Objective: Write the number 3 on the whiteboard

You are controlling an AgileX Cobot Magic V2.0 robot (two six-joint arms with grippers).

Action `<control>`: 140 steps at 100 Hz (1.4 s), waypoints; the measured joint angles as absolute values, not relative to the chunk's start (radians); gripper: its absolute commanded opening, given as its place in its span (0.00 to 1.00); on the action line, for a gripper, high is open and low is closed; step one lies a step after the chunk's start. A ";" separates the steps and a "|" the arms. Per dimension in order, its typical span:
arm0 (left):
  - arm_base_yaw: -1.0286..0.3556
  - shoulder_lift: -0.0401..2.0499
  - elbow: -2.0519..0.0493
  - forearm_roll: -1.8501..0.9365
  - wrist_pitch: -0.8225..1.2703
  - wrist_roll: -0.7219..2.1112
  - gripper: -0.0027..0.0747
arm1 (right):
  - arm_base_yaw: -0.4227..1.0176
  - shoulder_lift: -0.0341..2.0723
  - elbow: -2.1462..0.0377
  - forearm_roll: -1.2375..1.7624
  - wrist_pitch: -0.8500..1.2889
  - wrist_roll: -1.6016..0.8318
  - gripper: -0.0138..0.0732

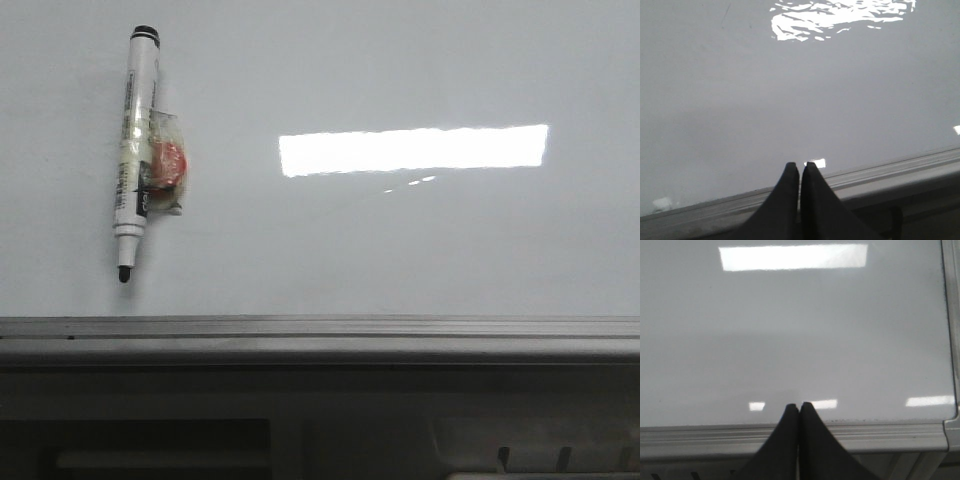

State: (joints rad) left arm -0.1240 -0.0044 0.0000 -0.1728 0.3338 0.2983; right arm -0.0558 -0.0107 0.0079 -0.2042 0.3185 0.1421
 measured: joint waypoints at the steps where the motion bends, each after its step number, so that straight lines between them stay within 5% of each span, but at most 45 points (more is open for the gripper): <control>1: -0.124 -0.004 0.000 -0.173 0.334 0.298 0.01 | -0.056 -0.011 0.008 -0.204 0.319 0.142 0.09; 29: -0.124 -0.004 -0.001 -0.347 0.302 0.298 0.01 | -0.056 -0.011 0.008 -0.218 0.271 0.142 0.09; 63: -0.124 -0.004 -0.001 -1.044 0.135 0.294 0.01 | -0.056 -0.011 0.008 -0.164 -0.231 0.142 0.09; 102: -0.124 0.022 -0.074 -0.995 0.193 0.307 0.02 | -0.047 -0.011 -0.058 0.170 0.017 0.151 0.09; 111: -0.124 0.114 -0.180 -0.833 0.296 0.310 0.16 | -0.016 -0.011 -0.123 0.172 0.094 0.153 0.09; 126: -0.124 0.342 -0.378 -0.664 0.488 0.362 0.61 | 0.044 0.008 -0.233 0.172 0.269 0.114 0.25; 140: -0.124 0.548 -0.536 -0.667 0.653 0.408 0.63 | 0.098 0.082 -0.320 0.172 0.338 0.080 0.59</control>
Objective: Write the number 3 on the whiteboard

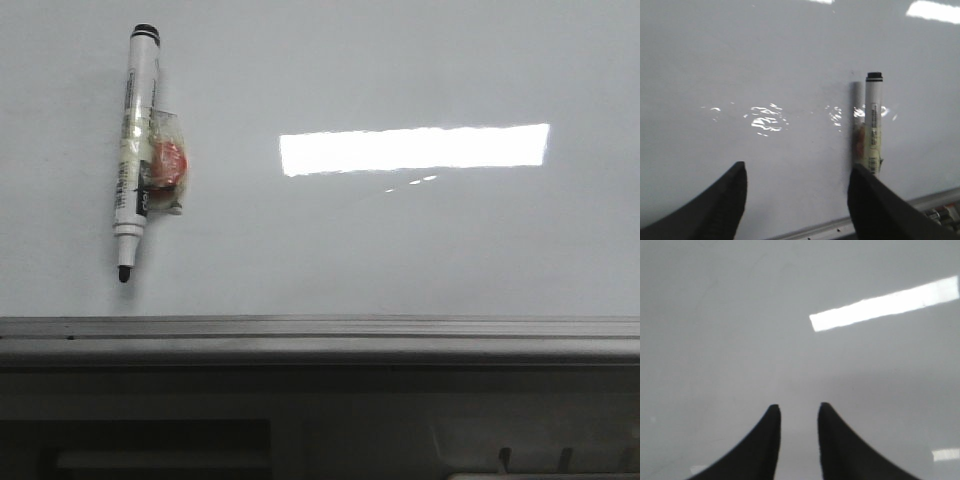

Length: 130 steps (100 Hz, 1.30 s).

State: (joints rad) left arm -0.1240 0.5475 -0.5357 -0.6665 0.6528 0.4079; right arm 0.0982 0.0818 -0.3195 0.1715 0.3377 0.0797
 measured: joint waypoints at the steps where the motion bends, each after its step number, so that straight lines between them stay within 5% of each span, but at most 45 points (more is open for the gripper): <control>1: -0.124 0.557 -0.548 -0.671 0.660 0.416 0.62 | 0.100 0.086 -0.323 0.172 0.340 0.080 0.60; 17: -0.162 0.733 -0.641 -0.743 0.782 0.520 0.52 | 0.136 0.176 -0.384 0.170 0.354 0.073 0.69; 82: -0.502 1.014 -0.661 -0.814 0.580 0.484 0.51 | 0.146 0.222 -0.401 0.170 0.354 0.069 0.69; 111: -0.532 1.111 -0.663 -0.826 0.481 0.473 0.50 | 0.146 0.222 -0.401 0.170 0.354 0.069 0.69; 130: -0.532 1.153 -0.663 -0.828 0.470 0.473 0.27 | 0.146 0.222 -0.401 0.170 0.354 0.069 0.69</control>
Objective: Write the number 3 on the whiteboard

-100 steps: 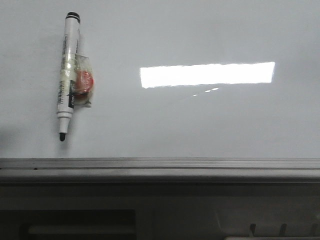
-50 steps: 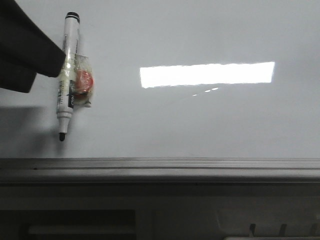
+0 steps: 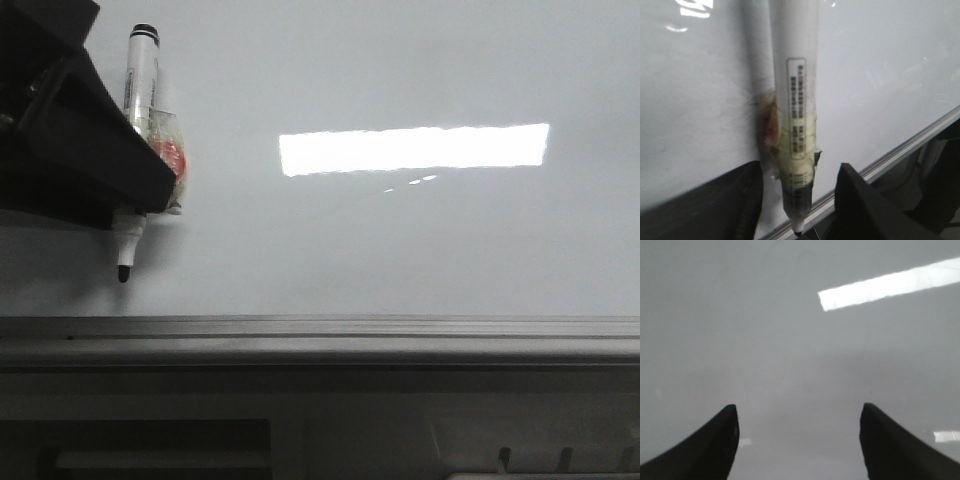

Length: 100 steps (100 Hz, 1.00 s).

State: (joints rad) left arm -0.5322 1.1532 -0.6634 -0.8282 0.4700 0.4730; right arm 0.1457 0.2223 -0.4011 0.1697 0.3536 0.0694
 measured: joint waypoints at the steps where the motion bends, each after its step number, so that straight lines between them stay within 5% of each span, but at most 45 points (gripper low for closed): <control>1: -0.534 1.155 -0.663 -0.828 0.470 0.473 0.25 | 0.146 0.222 -0.401 0.170 0.354 0.069 0.69; 17: -0.533 1.172 -0.663 -0.829 0.483 0.473 0.01 | 0.146 0.222 -0.401 0.170 0.354 0.069 0.69; 53: -0.545 1.157 -0.760 -0.821 0.677 0.656 0.01 | 0.216 0.248 -0.451 0.174 0.412 0.032 0.69; 77: -0.642 1.120 -0.966 -0.747 0.963 1.015 0.01 | 0.509 0.499 -0.682 0.332 0.591 -0.358 0.69; 100: -0.745 1.120 -1.046 -0.476 1.033 1.071 0.01 | 0.786 0.784 -0.878 0.359 0.732 -0.458 0.69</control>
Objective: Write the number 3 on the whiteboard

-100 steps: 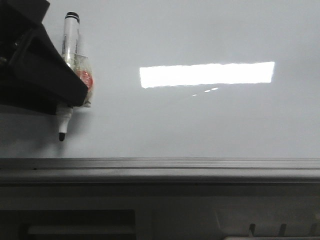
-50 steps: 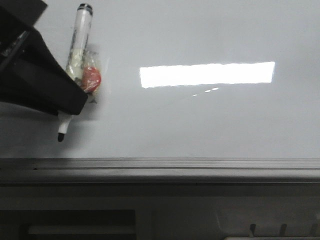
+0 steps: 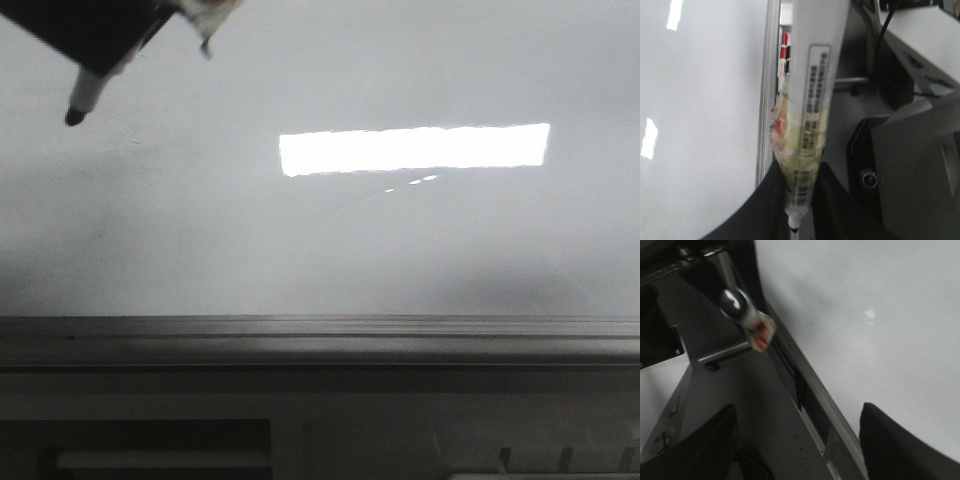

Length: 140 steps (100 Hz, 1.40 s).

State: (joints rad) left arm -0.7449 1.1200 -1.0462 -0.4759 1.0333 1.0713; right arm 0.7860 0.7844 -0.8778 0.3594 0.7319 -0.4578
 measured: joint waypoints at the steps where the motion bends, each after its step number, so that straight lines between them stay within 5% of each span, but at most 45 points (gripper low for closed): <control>1: -0.747 1.120 -1.046 -0.470 1.035 1.074 0.01 | 0.792 0.791 -0.886 0.359 0.732 -0.460 0.69; 71: -0.777 1.120 -1.047 -0.391 1.057 1.078 0.01 | 1.018 1.054 -0.979 0.369 0.512 -0.477 0.68; 116: -0.777 1.120 -1.051 -0.400 1.080 1.061 0.01 | 1.018 1.123 -0.979 0.396 0.494 -0.483 0.11; 124: -0.777 1.120 -1.054 -0.402 1.082 1.018 0.02 | 1.018 1.123 -0.979 0.387 0.492 -0.486 0.09; 131: -0.777 1.120 -1.056 -0.397 1.082 0.984 0.09 | 1.018 1.123 -0.979 0.388 0.486 -0.488 0.09; 140: -0.777 1.115 -1.066 -0.385 1.082 0.957 0.29 | 1.016 1.123 -0.979 0.388 0.474 -0.488 0.09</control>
